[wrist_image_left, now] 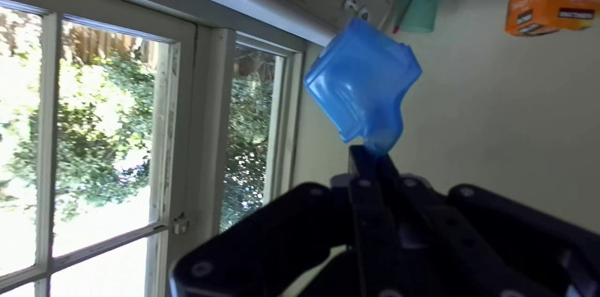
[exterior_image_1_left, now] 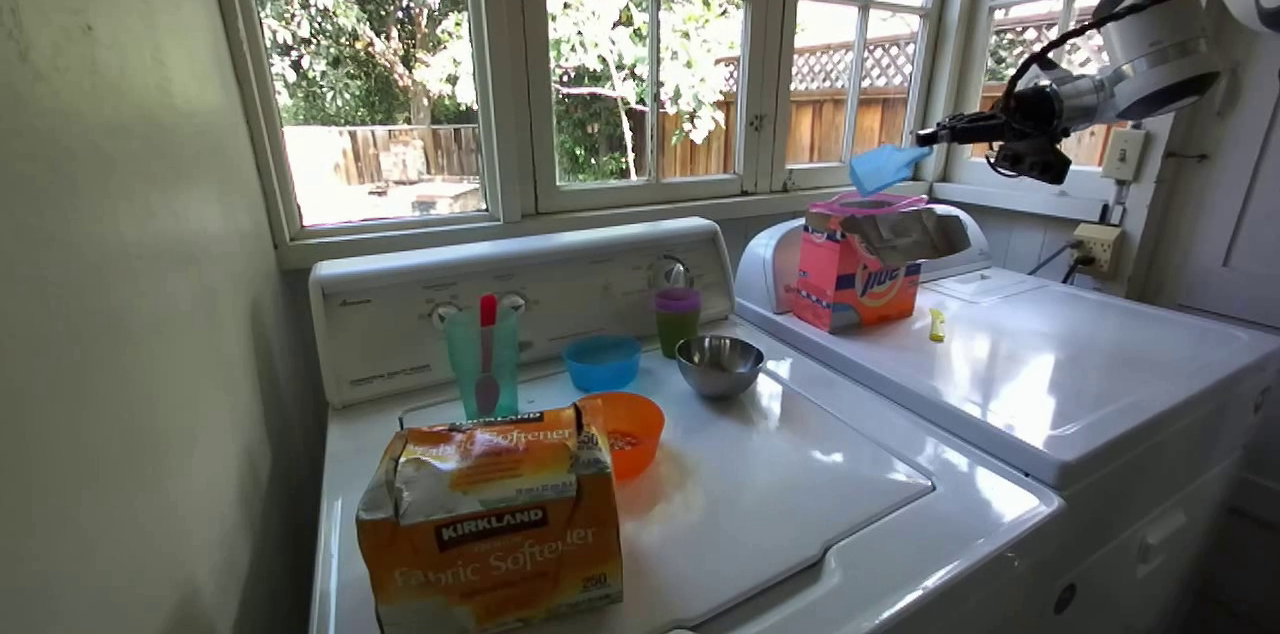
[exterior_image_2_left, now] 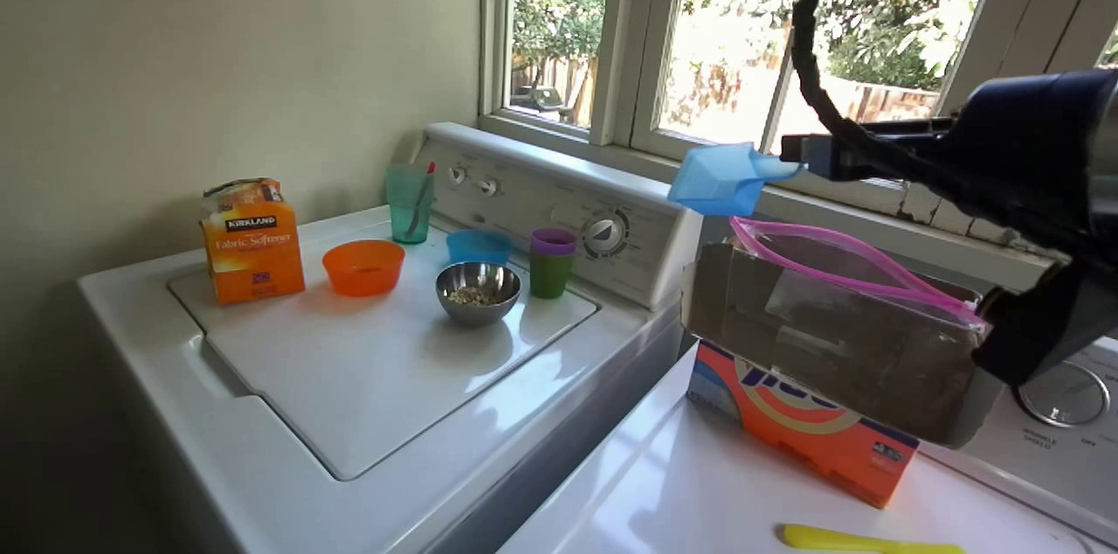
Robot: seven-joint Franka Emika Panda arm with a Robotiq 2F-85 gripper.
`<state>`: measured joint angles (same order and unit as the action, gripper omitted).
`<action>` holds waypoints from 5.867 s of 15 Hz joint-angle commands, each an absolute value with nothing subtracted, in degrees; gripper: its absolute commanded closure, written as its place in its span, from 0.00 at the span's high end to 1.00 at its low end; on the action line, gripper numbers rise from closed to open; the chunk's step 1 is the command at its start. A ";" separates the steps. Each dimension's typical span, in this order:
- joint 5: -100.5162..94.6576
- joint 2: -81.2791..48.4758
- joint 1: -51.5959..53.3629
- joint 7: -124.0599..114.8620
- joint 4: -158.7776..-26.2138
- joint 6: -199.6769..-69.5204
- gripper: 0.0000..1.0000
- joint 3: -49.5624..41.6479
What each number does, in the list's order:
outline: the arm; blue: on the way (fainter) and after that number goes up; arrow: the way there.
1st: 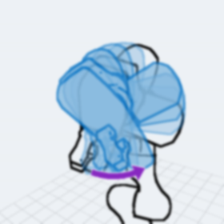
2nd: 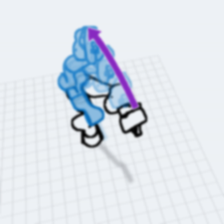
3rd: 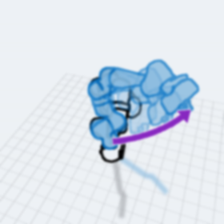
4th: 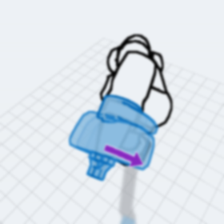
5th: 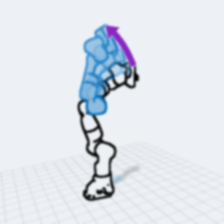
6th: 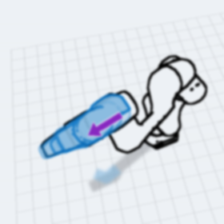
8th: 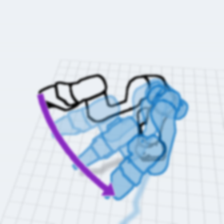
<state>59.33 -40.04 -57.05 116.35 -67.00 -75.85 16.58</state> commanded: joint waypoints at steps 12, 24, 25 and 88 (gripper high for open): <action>60.24 -54.77 -46.05 95.79 -45.53 -61.75 0.01 1.67; 52.75 -64.50 -44.74 76.28 -36.76 -60.58 0.01 0.98; 52.25 -65.27 -44.84 74.99 -36.16 -60.47 0.01 1.23; 18.50 -58.79 -43.64 51.94 -24.93 -79.79 1.00 6.77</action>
<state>20.83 -60.77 -44.61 54.51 -24.92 -78.03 7.41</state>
